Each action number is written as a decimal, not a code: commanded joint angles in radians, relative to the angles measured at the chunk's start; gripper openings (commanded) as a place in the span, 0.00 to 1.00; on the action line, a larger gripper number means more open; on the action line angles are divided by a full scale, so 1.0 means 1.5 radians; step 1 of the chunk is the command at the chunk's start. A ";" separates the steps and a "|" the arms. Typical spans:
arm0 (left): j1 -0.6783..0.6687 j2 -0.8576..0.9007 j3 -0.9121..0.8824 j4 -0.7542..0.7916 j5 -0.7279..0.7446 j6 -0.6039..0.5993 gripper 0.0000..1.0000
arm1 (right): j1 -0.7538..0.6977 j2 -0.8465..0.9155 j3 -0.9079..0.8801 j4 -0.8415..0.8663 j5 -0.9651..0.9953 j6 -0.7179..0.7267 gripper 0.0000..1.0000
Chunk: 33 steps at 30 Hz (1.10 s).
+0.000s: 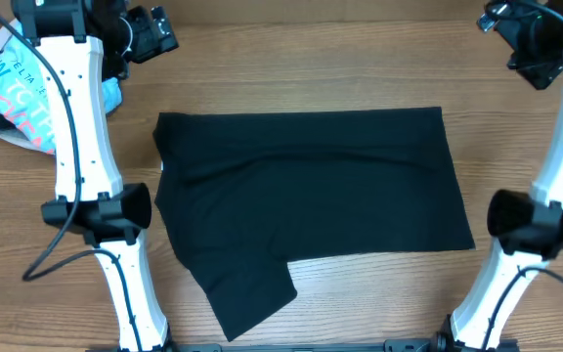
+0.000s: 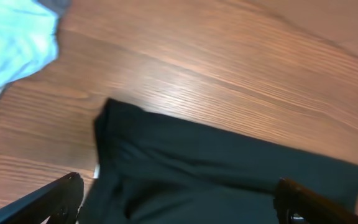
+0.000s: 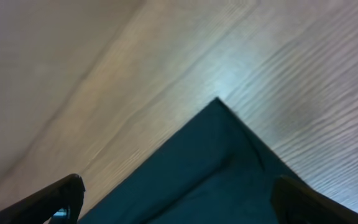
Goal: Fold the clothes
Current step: 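Move the left gripper to the bottom-left hem and right gripper to right edge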
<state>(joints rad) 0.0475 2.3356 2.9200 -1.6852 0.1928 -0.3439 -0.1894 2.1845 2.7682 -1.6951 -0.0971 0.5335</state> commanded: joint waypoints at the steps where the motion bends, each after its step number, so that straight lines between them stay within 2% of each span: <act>1: -0.017 -0.095 0.004 -0.003 0.033 0.023 1.00 | -0.002 -0.124 -0.006 0.001 -0.026 -0.049 1.00; 4: -0.027 -0.174 -0.057 -0.003 0.020 0.027 1.00 | -0.002 -0.203 -0.081 0.001 -0.024 -0.065 1.00; 6: -0.034 -0.245 -0.139 -0.003 0.008 0.038 1.00 | -0.002 -0.265 -0.161 0.001 -0.024 -0.070 1.00; 10: -0.053 -0.383 -0.335 -0.003 -0.012 0.033 1.00 | -0.002 -0.382 -0.341 0.001 -0.021 -0.069 1.00; 14: -0.089 -0.525 -0.584 -0.003 -0.011 0.002 1.00 | -0.002 -0.493 -0.535 0.005 -0.016 -0.043 1.00; 18: -0.132 -0.618 -0.805 0.005 -0.011 -0.017 1.00 | -0.002 -0.577 -0.711 0.062 -0.017 -0.041 1.00; 22: -0.177 -0.651 -0.979 0.046 -0.005 -0.051 1.00 | -0.002 -0.604 -0.825 0.116 -0.020 -0.039 1.00; 27: -0.250 -0.650 -1.162 0.146 0.057 -0.101 0.98 | -0.002 -0.601 -0.929 0.183 -0.024 -0.039 1.00; 33: -0.333 -0.650 -1.302 0.218 0.057 -0.207 0.97 | -0.002 -0.598 -1.009 0.265 -0.024 -0.027 1.00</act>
<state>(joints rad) -0.4122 1.3754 1.0229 -1.3735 0.2550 -0.5339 -0.1894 1.2961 1.2850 -1.3209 -0.1268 0.4740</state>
